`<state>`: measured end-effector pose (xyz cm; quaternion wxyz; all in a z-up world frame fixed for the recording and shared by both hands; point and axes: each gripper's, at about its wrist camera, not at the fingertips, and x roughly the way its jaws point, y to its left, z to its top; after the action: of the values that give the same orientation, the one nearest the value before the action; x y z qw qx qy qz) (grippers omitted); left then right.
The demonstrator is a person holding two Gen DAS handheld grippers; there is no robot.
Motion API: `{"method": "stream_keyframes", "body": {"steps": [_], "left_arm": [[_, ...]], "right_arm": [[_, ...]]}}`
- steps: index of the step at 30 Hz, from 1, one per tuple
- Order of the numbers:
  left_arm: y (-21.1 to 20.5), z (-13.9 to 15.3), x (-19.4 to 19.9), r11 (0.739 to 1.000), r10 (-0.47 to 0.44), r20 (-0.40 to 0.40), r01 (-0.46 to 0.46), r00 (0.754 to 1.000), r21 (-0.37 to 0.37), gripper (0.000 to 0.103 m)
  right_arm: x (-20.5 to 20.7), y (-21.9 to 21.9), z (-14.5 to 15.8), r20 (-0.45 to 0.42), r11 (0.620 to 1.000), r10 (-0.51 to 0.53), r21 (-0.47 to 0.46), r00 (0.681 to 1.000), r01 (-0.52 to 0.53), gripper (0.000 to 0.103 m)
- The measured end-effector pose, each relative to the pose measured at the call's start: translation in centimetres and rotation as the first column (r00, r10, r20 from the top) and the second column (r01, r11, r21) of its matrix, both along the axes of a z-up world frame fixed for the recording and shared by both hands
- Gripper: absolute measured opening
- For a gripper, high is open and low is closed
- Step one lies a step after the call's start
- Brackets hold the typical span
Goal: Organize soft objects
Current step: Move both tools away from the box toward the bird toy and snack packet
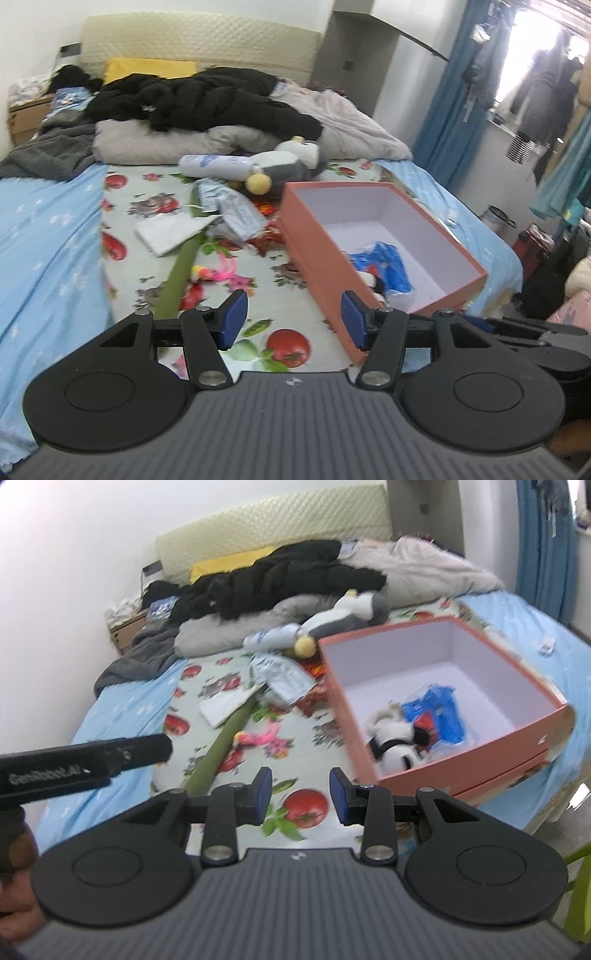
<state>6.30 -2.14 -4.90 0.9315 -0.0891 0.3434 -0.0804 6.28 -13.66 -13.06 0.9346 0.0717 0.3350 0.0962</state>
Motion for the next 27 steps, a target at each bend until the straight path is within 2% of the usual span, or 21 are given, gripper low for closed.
{"method": "stream_keyframes", "body": {"steps": [7, 14, 21, 27], "left_arm": [[3.3, -1.2, -2.1, 0.996, 0.089, -0.021, -0.089, 0.996, 0.022, 0.066], [5.8, -3.8, -2.8, 0.988, 0.15, -0.07, -0.151, 0.986, -0.009, 0.066], [6.6, -6.1, 0.3, 0.99, 0.141, -0.113, -0.142, 0.983, 0.0, 0.066], [7.5, -7.9, 5.2, 0.993, 0.113, -0.141, -0.107, 0.984, 0.048, 0.066]], "right_arm": [[0.0, 3.2, -1.5, -0.042, 0.997, 0.071, 0.018, 0.997, -0.07, 0.038], [1.3, 4.7, -2.5, -0.061, 0.997, 0.077, 0.008, 0.995, -0.077, 0.038], [4.9, 5.5, -4.0, -0.083, 0.999, 0.045, 0.019, 0.996, -0.043, 0.038], [9.3, 6.3, -5.6, -0.095, 1.0, 0.02, 0.01, 0.995, -0.019, 0.038]]}}
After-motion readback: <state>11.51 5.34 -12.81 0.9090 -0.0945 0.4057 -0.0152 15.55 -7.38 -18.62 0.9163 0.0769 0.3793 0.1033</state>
